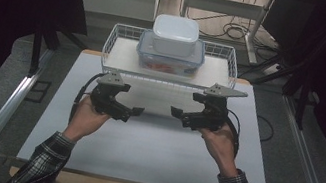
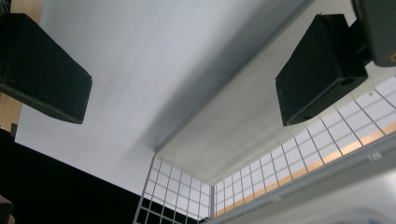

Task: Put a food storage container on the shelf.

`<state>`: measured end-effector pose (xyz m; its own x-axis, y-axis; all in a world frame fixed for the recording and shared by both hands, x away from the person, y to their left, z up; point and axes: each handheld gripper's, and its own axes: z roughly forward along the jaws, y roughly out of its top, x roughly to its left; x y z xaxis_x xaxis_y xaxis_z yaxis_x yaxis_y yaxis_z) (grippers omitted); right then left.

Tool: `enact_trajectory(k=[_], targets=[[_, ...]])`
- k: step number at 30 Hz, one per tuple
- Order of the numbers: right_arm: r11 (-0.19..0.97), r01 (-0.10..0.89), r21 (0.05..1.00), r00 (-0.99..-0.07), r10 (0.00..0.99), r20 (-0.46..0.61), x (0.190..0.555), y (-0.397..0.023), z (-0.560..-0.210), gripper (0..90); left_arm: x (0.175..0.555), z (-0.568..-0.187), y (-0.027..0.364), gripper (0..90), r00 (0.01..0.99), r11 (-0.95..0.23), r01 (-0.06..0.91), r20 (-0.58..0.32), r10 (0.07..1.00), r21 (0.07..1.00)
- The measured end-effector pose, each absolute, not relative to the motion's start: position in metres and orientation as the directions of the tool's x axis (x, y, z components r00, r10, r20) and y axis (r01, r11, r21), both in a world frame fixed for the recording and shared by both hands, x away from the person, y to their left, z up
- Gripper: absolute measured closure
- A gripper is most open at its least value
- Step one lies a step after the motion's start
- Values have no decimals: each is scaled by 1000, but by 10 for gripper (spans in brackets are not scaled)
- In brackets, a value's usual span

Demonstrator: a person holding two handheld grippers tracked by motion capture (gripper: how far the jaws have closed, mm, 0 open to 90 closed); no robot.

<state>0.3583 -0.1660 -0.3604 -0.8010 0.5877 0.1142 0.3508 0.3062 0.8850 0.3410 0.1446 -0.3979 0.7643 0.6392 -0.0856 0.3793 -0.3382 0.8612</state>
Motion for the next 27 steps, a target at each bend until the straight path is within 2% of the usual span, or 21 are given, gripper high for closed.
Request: enact_trajectory(k=[5,27], targets=[[307,361,881,-798,590,122,354,-170,-373,34,331,-408,145,33,774,-330,378,-100,625,865],[332,378,864,-771,629,96,327,-185,-418,0,291,-440,147,29,761,-373,365,-43,647,853]])
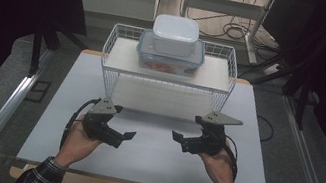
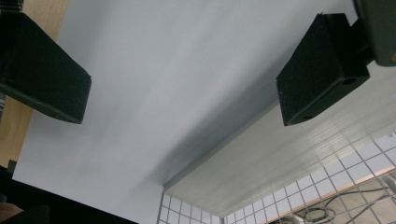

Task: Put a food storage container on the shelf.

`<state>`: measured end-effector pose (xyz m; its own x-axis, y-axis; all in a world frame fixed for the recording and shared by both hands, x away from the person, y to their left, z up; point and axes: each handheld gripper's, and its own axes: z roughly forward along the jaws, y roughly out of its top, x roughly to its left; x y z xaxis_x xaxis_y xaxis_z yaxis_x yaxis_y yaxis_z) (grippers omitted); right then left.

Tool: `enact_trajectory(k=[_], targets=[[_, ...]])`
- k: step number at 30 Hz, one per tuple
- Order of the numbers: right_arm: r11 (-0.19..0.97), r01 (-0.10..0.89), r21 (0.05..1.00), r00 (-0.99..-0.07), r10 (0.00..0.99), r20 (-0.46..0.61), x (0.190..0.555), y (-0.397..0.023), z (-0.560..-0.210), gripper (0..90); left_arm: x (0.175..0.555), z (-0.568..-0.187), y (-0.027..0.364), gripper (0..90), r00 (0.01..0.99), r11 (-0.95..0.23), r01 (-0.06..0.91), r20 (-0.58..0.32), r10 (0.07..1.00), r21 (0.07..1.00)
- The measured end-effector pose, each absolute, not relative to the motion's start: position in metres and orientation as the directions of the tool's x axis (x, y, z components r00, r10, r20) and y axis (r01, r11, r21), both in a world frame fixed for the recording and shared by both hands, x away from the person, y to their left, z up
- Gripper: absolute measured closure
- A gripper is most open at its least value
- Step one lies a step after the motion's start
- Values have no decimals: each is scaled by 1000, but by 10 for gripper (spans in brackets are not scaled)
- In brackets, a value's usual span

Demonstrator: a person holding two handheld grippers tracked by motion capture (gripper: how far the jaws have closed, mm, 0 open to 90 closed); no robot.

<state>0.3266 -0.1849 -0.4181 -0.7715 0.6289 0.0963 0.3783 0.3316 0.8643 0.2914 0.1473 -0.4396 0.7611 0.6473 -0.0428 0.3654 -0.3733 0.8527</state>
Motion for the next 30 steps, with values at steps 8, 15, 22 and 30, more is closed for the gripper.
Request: enact_trajectory(k=[8,15,22,30], targets=[[338,395,854,-762,640,100,316,-195,-433,0,283,-454,152,31,753,-362,383,-60,656,850],[330,409,851,-749,654,106,309,-205,-447,4,276,-473,156,30,737,-344,407,-82,671,846],[343,428,836,-738,667,104,303,-211,-460,4,270,-491,163,28,715,-341,435,-90,693,834],[352,438,827,-734,671,104,295,-215,-473,4,264,-503,167,25,700,-343,447,-84,710,826]])
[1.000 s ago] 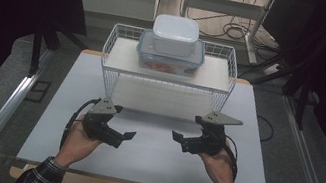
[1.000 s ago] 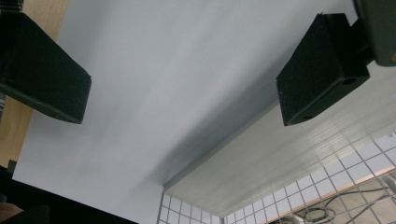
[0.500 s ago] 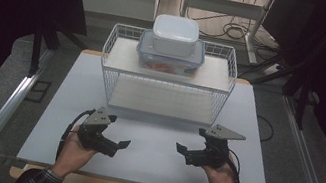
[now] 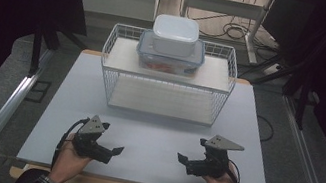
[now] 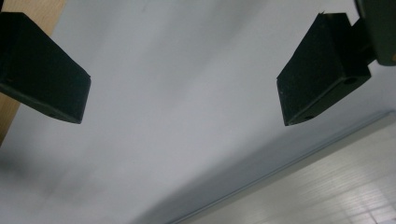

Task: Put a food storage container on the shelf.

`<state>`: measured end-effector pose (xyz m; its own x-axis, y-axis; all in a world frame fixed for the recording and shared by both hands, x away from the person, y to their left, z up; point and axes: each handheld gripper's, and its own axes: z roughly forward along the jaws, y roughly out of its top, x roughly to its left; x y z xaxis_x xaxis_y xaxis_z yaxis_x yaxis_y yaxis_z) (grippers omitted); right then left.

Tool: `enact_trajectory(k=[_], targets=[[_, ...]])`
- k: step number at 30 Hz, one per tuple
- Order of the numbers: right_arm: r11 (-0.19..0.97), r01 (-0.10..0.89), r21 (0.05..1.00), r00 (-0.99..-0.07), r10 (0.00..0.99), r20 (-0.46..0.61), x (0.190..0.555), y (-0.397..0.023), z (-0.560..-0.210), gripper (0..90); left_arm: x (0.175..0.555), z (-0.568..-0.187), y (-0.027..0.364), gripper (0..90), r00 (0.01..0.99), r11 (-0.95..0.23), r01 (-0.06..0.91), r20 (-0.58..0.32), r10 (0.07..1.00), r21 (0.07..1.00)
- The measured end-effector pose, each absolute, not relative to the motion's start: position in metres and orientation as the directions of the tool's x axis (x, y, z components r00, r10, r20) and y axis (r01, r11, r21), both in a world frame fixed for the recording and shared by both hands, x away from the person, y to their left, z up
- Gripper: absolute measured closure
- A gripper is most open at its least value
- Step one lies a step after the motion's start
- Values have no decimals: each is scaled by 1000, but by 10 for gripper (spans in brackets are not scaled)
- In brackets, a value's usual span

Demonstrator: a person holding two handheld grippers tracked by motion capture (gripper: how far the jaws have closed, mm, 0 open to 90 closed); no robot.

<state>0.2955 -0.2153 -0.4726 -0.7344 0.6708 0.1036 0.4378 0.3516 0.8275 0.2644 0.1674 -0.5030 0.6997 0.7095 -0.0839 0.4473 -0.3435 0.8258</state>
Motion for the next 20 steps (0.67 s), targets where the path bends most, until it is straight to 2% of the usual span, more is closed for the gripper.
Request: enact_trajectory(k=[20], targets=[[411,522,748,-704,703,105,292,-223,-507,4,268,-536,159,16,696,-452,527,-60,716,719]])
